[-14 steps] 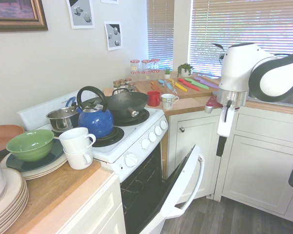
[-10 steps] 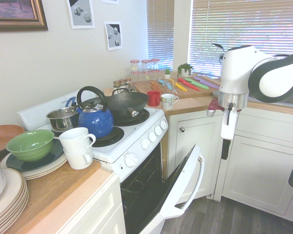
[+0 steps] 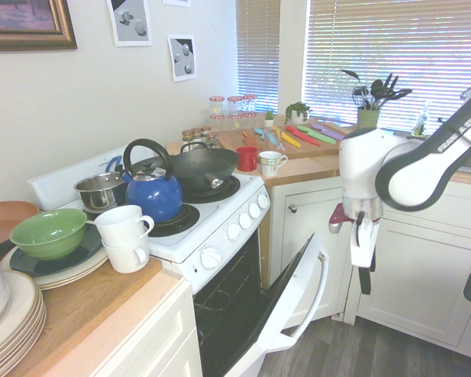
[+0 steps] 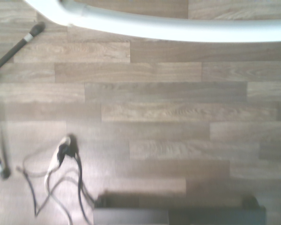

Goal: Close the oven

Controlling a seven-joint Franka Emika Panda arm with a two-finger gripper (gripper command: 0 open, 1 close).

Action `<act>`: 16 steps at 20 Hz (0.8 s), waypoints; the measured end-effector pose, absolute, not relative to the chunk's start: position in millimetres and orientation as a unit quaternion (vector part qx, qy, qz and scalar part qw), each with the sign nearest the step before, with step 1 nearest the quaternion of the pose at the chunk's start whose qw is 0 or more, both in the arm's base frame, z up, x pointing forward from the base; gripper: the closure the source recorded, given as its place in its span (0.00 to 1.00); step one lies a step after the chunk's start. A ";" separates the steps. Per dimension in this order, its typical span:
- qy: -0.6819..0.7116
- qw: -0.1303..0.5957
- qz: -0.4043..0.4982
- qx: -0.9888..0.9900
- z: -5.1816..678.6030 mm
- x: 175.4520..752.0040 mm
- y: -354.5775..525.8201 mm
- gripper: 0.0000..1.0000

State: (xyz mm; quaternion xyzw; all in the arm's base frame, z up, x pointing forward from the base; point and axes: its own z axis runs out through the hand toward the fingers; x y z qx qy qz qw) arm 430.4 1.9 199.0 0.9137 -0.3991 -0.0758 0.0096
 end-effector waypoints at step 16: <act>-0.420 -0.017 -0.022 0.907 122.0 555.3 -34.8 0.00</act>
